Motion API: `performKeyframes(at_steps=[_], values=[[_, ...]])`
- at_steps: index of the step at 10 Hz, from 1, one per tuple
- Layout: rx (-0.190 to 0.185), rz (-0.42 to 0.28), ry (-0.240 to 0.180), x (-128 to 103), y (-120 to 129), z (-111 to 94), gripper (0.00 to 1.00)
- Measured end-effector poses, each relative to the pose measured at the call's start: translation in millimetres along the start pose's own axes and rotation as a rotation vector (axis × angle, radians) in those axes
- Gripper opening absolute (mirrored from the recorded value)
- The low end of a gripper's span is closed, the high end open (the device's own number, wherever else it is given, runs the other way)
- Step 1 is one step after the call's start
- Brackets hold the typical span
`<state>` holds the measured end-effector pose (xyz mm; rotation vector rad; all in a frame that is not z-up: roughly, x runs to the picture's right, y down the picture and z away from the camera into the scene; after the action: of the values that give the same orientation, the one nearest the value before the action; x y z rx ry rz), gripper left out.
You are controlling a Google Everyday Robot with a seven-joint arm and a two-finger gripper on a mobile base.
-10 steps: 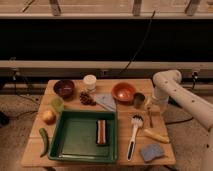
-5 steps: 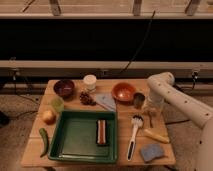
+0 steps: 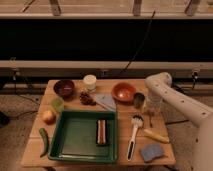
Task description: Place fork in plastic cup
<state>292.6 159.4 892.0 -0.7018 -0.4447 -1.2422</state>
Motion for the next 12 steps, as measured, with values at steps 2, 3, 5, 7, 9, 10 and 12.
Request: performKeyframes(at_steps=[2,3,5,7,9,10,12], values=[[-0.002,0.003,0.000,-1,4,0,0.02],[0.000,0.003,-0.001,-1,3,0,0.00],[0.002,0.002,-0.001,-1,2,0,0.00],[0.006,0.006,-0.004,1,2,-1,0.00],[0.019,0.037,-0.002,11,22,-14,0.00],[0.026,0.052,0.001,14,31,-24,0.00],[0.060,0.078,0.011,22,38,-49,0.00]])
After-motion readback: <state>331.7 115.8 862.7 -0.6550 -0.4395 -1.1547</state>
